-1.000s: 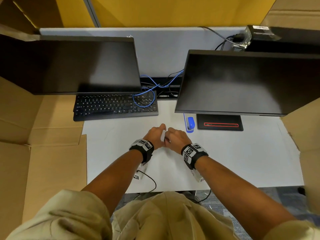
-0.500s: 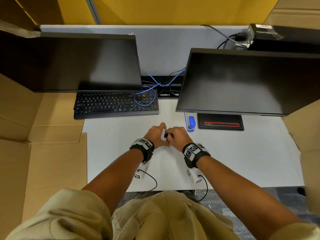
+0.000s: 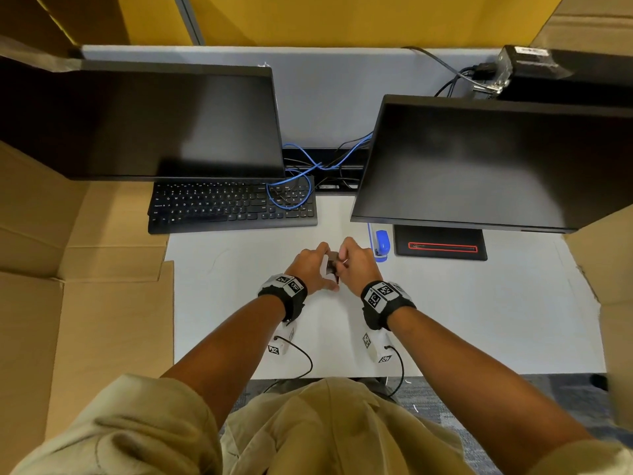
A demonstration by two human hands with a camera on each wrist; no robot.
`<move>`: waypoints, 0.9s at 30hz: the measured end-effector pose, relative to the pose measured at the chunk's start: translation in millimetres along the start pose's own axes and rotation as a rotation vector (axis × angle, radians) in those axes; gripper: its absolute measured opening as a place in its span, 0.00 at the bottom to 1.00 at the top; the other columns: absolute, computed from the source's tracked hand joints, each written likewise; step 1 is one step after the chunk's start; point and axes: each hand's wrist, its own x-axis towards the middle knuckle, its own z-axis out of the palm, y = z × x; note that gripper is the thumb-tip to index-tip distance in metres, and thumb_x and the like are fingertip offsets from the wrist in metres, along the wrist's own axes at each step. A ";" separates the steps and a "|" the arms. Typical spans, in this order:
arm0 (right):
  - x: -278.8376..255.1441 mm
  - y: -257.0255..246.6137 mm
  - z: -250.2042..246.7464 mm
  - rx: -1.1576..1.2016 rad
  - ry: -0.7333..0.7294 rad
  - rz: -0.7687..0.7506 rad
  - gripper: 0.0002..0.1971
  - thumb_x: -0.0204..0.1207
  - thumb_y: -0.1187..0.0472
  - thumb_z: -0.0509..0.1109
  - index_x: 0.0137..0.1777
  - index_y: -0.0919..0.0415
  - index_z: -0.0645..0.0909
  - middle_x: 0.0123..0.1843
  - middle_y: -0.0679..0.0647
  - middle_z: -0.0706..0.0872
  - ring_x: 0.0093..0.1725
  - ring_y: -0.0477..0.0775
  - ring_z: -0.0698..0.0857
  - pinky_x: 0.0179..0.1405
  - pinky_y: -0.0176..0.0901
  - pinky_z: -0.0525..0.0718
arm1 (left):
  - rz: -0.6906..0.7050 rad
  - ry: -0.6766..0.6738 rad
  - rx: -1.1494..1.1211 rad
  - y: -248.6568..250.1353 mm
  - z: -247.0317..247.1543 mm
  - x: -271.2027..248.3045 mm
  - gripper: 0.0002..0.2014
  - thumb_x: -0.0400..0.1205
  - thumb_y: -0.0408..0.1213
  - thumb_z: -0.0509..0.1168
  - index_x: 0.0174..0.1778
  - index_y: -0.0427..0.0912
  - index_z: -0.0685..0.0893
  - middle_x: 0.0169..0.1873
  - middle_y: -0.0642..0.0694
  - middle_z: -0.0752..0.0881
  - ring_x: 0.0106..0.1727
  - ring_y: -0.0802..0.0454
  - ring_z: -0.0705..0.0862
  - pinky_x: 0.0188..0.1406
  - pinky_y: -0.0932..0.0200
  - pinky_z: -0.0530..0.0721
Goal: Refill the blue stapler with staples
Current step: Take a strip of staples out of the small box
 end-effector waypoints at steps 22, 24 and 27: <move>5.1 9.1 -9.1 -0.228 -0.200 -0.365 0.07 0.77 0.62 0.69 0.51 0.55 0.87 0.47 0.52 0.89 0.45 0.53 0.83 0.49 0.44 0.83 | 0.012 -0.013 -0.091 -5.9 -2.4 -1.4 0.39 0.67 0.38 0.81 0.67 0.48 0.64 0.47 0.45 0.85 0.53 0.41 0.82 0.51 0.52 0.82; 2.2 14.6 -8.8 -0.033 -0.104 -0.309 0.06 0.75 0.63 0.72 0.50 0.53 0.87 0.44 0.51 0.89 0.42 0.52 0.83 0.46 0.42 0.84 | 0.018 -0.020 -0.086 -5.0 -3.5 -2.0 0.38 0.67 0.40 0.81 0.67 0.48 0.64 0.48 0.44 0.85 0.53 0.41 0.82 0.50 0.52 0.81; 3.1 20.6 -11.0 0.221 0.036 -0.137 0.04 0.73 0.63 0.75 0.47 0.55 0.85 0.43 0.50 0.89 0.43 0.48 0.87 0.39 0.38 0.86 | 0.032 -0.016 -0.052 -4.2 -5.8 -5.8 0.40 0.64 0.48 0.82 0.65 0.53 0.65 0.58 0.44 0.85 0.58 0.42 0.82 0.56 0.45 0.84</move>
